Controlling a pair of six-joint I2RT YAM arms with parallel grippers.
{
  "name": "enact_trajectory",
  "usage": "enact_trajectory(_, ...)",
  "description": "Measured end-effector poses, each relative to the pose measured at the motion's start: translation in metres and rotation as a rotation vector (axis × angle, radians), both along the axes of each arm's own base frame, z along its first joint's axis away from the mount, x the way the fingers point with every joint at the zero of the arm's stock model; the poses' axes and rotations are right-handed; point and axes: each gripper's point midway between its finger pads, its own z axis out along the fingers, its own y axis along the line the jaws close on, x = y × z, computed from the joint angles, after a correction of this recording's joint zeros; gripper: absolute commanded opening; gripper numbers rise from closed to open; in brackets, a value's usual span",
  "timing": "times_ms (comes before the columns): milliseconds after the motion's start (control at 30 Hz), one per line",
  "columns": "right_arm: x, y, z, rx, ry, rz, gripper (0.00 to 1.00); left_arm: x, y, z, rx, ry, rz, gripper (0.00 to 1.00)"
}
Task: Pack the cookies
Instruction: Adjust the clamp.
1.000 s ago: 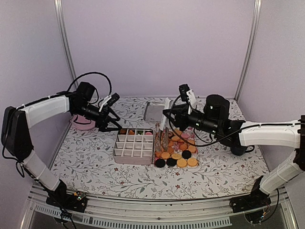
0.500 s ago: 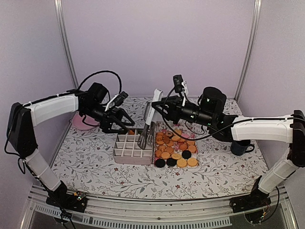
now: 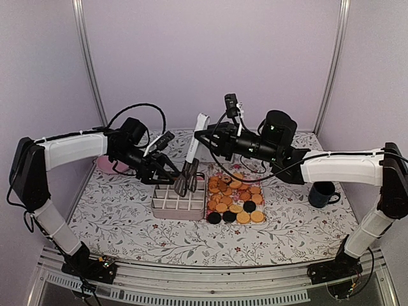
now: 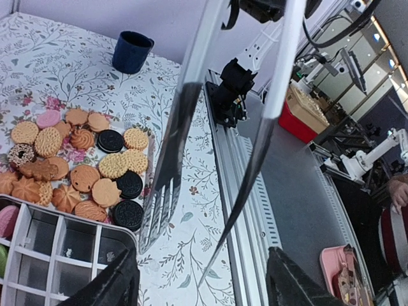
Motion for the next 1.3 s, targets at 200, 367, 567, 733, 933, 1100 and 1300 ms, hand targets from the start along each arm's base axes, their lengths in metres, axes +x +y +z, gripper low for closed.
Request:
enact_trajectory(200,0.002,0.004,0.0,0.008,-0.007,0.008,0.32,-0.007,-0.002,-0.009,0.018,0.017,-0.005,0.43)
enact_trajectory(367,0.002,0.005,0.0,0.013,-0.011,0.012,0.32,-0.011,-0.002,-0.01,0.016,0.023,-0.013,0.29)
enact_trajectory(567,0.002,0.007,0.005,0.027,-0.018,0.021,0.32,-0.013,-0.001,-0.008,0.007,0.019,-0.018,0.23)
enact_trajectory(733,0.0,0.008,0.009,0.048,-0.022,0.037,0.32,-0.015,-0.002,-0.006,-0.002,0.023,-0.027,0.15)
enact_trajectory(933,0.002,0.009,0.008,0.068,-0.005,0.043,0.42,-0.024,-0.007,-0.001,-0.036,-0.004,-0.069,0.0)
enact_trajectory(1100,0.005,0.009,0.008,0.079,0.01,0.043,0.81,-0.025,-0.007,0.0,-0.025,-0.018,-0.066,0.0)
enact_trajectory(1300,-0.001,0.007,-0.005,0.067,0.05,0.092,0.9,-0.022,-0.005,-0.007,0.024,-0.038,-0.043,0.0)
